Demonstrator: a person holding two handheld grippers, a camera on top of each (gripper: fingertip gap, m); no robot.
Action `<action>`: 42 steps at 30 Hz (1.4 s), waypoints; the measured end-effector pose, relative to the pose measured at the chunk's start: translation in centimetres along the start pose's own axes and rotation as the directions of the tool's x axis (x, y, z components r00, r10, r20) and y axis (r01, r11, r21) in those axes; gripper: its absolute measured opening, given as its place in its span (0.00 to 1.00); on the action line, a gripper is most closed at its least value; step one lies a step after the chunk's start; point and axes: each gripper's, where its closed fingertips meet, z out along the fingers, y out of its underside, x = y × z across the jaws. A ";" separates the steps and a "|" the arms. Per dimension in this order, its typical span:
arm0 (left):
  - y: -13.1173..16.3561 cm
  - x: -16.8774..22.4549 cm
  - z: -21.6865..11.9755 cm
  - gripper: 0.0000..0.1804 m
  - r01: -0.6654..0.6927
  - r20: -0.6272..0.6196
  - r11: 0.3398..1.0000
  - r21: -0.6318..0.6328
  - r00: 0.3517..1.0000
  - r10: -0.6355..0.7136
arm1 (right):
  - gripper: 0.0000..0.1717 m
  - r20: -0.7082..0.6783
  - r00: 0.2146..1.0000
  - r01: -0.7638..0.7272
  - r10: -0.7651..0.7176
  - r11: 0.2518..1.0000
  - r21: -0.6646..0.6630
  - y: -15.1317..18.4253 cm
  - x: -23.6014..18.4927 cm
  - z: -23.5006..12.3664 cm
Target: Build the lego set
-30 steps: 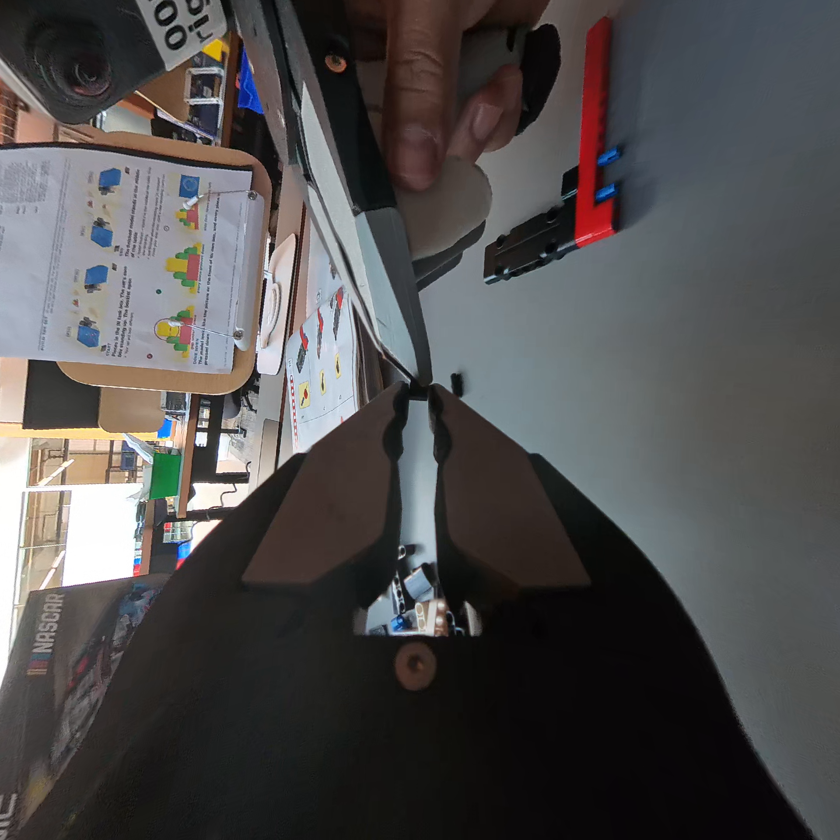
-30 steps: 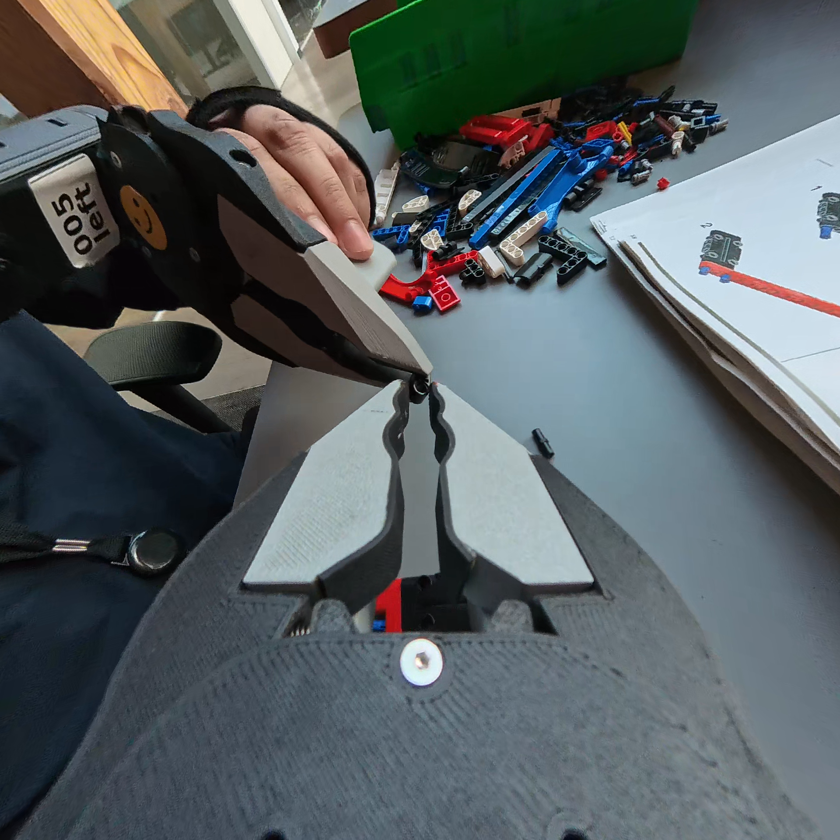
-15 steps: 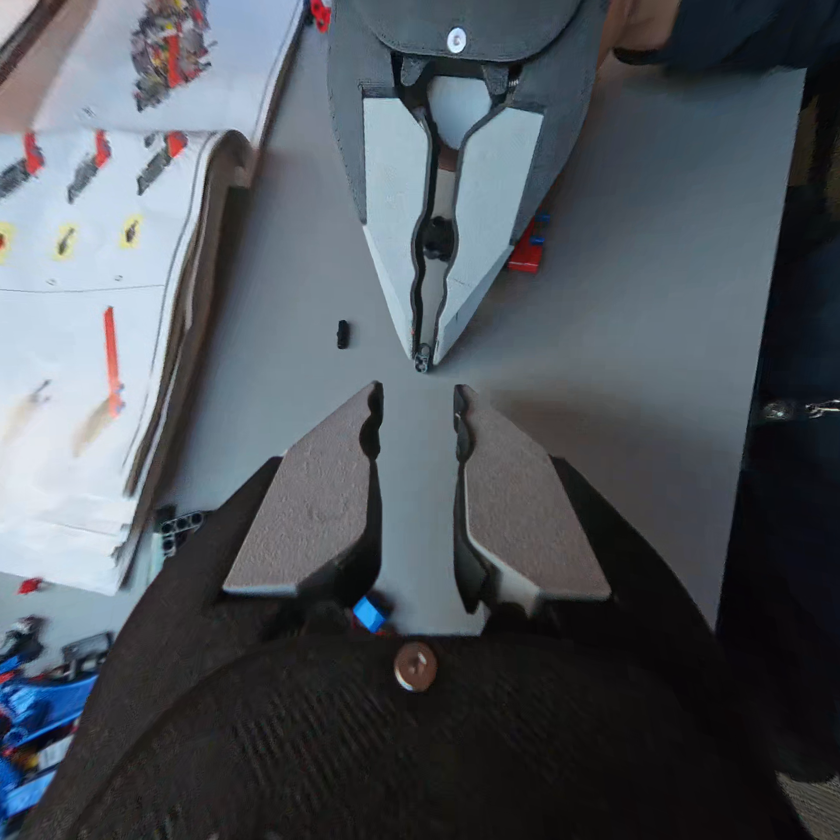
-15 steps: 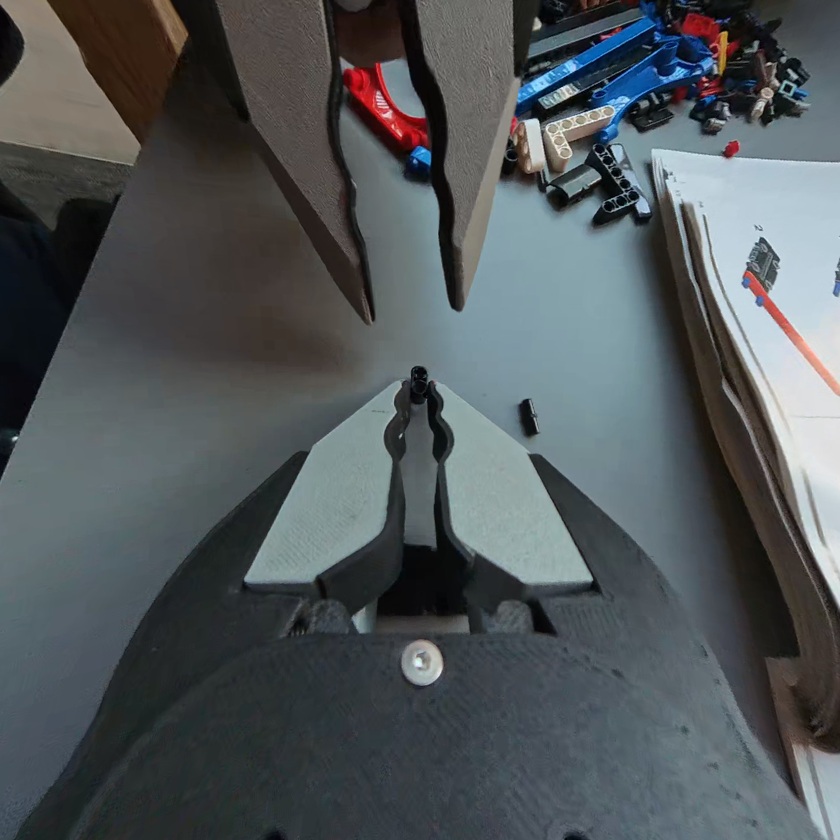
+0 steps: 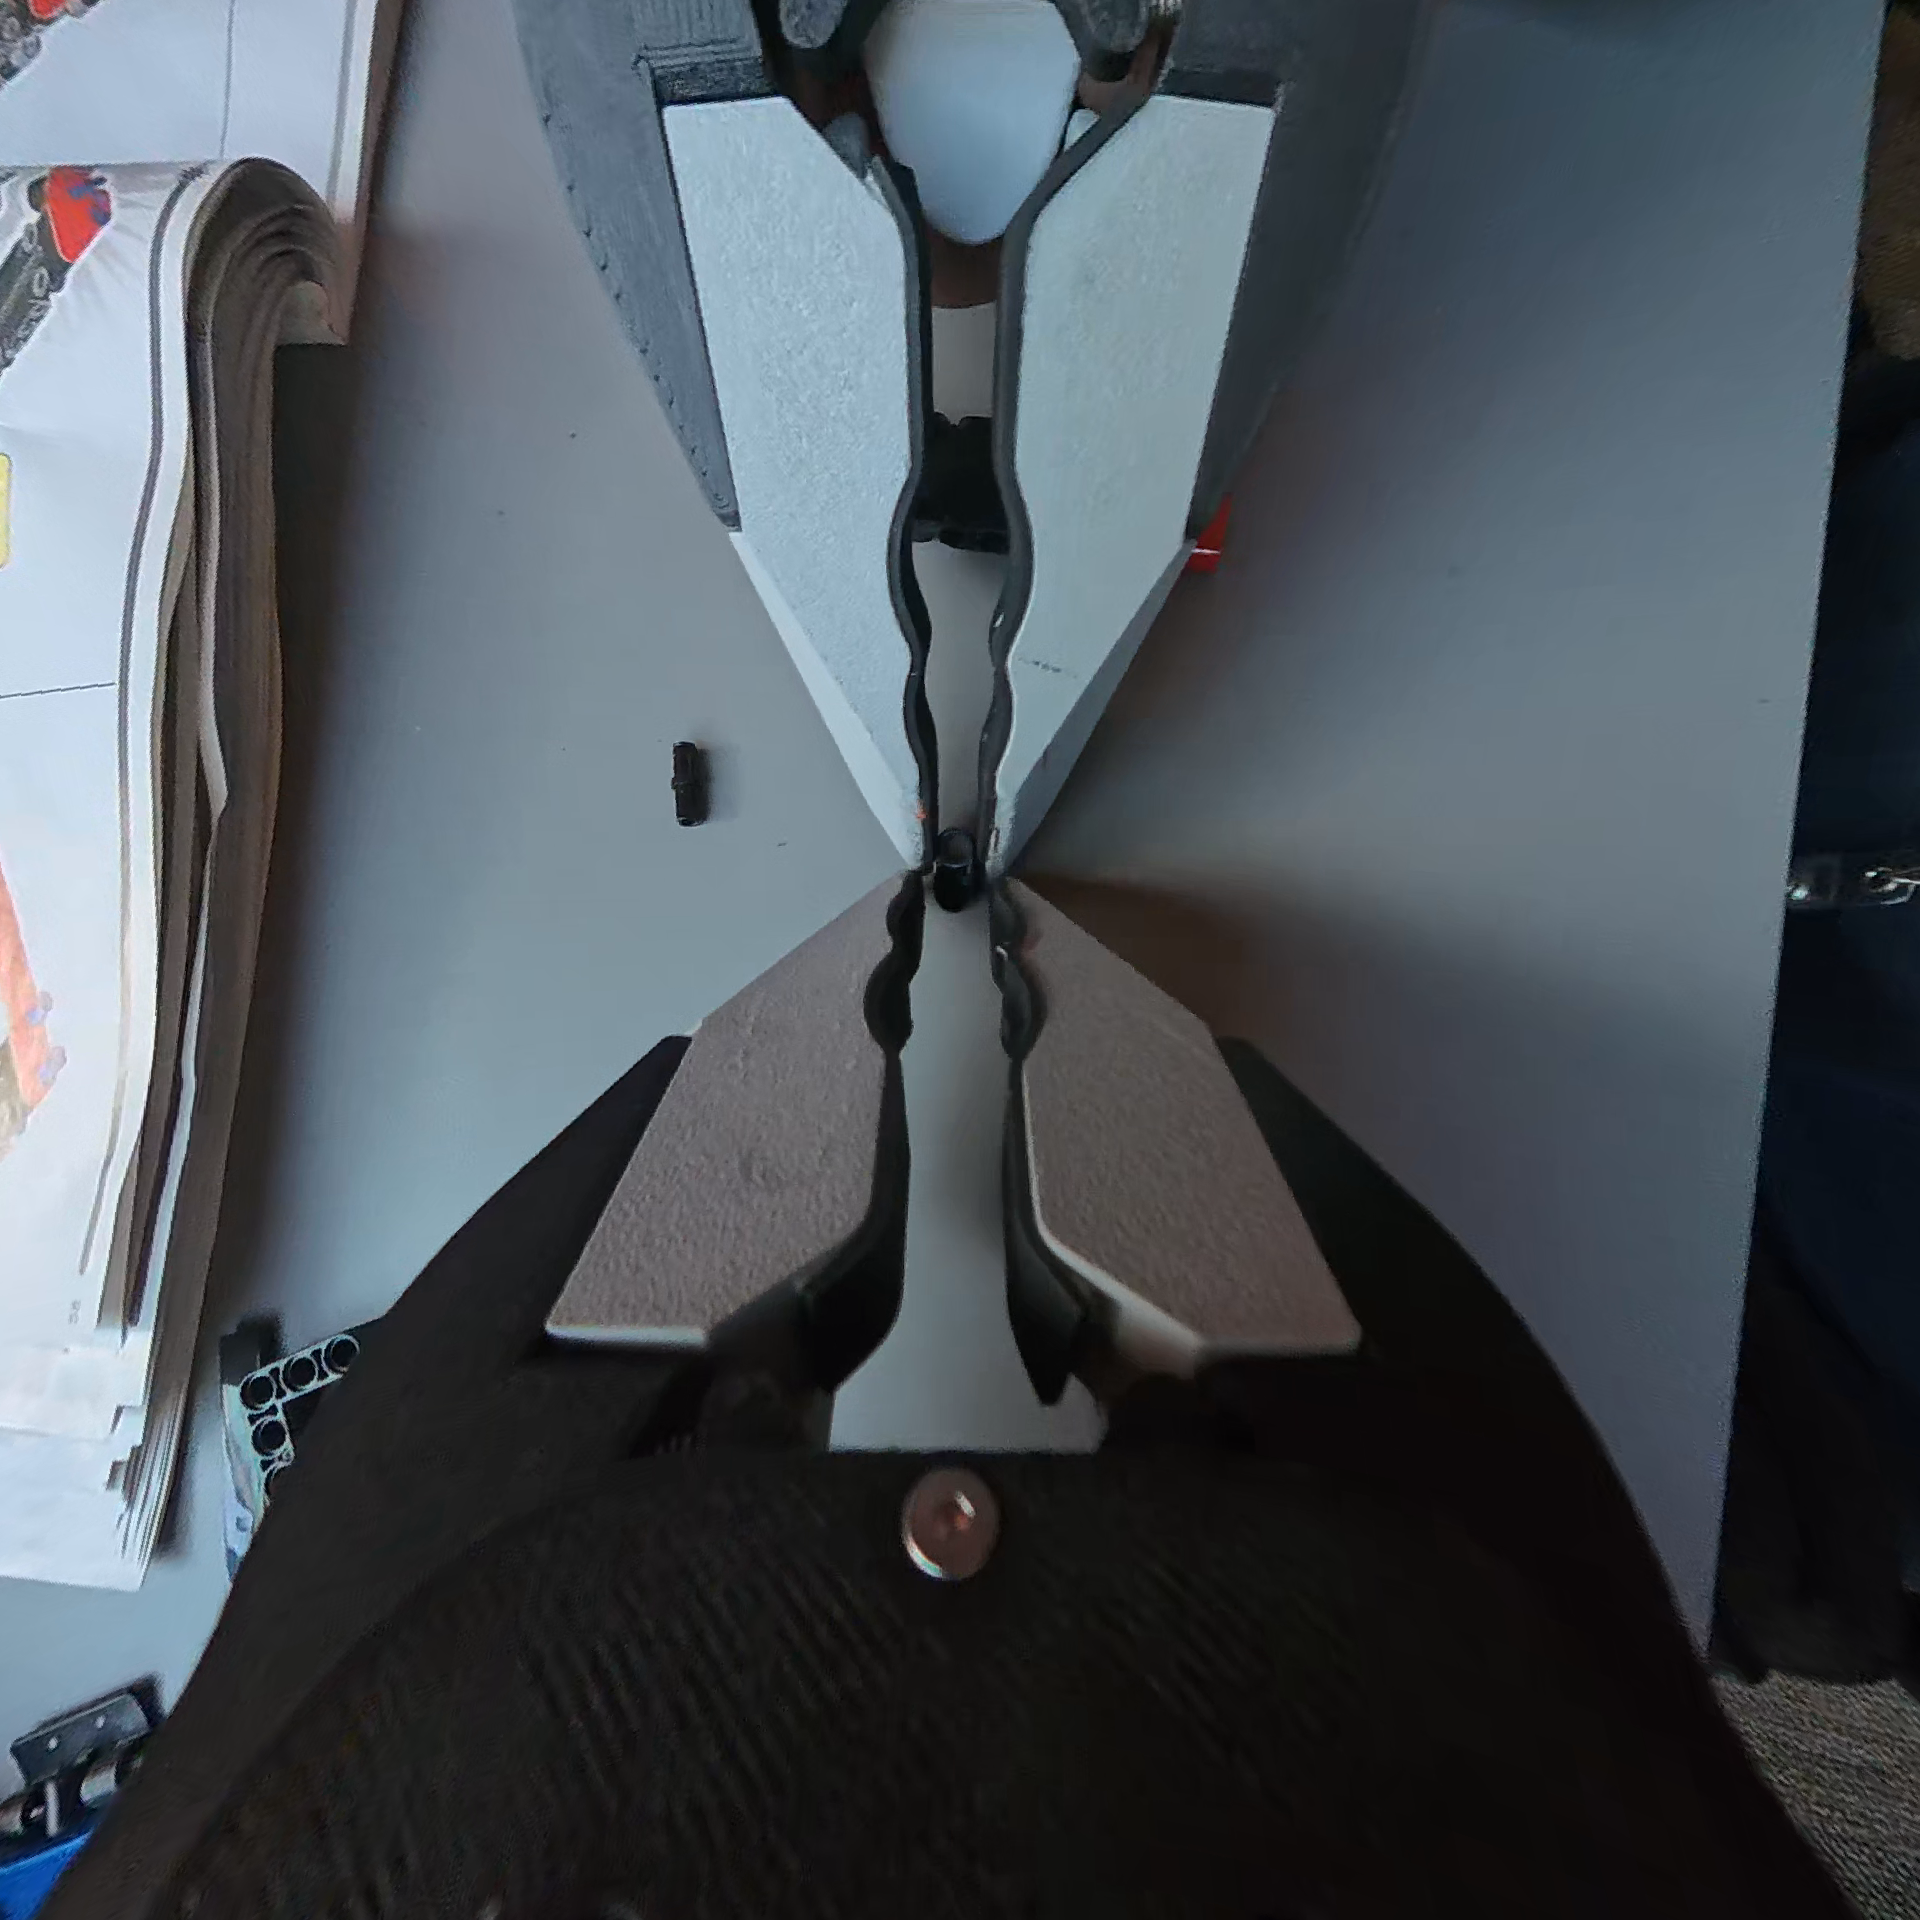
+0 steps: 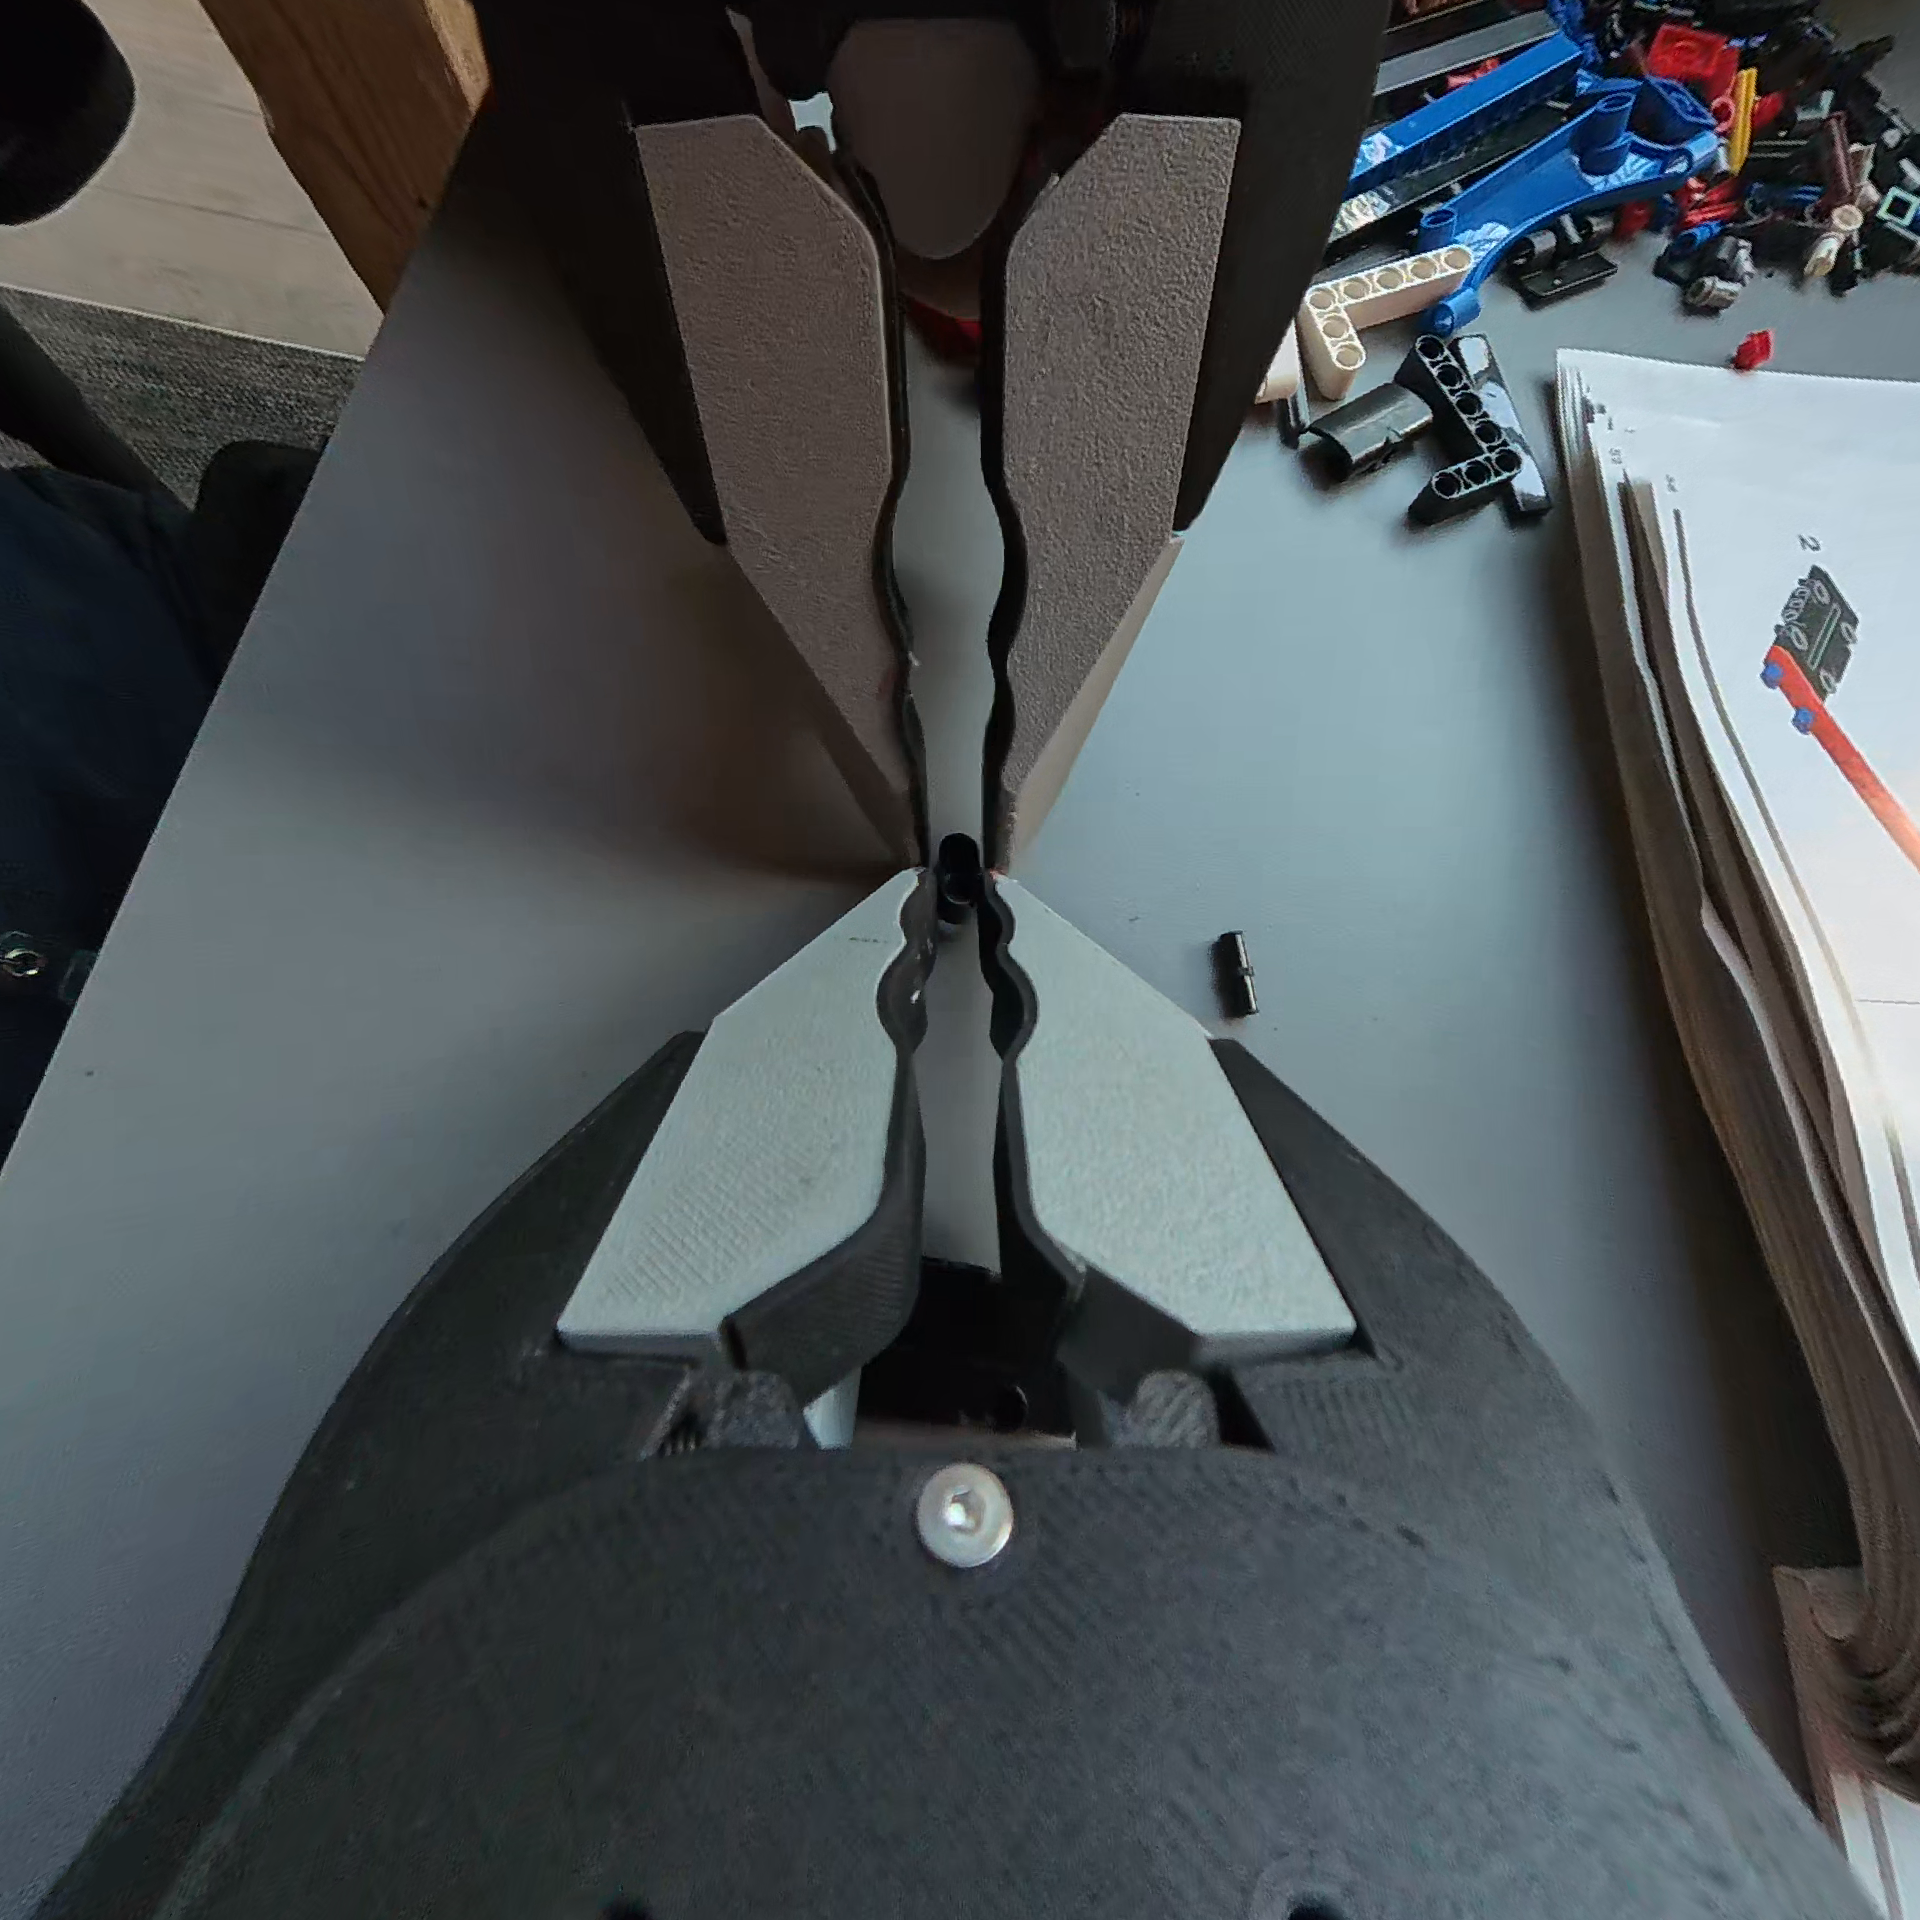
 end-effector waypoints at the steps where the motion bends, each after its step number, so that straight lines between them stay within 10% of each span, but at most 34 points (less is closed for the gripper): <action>1: 0.1 0.0 0.0 0.03 0.002 0.001 1.000 -0.003 1.000 -0.002 | 0.03 -0.004 1.000 0.000 0.000 1.000 0.002 0.0 0.0 -0.1; 42: -1.0 -5.7 -4.7 0.14 0.107 0.158 0.970 0.220 0.977 -0.144 | 0.04 -0.269 0.939 -0.110 0.213 0.929 0.353 0.3 7.0 -7.1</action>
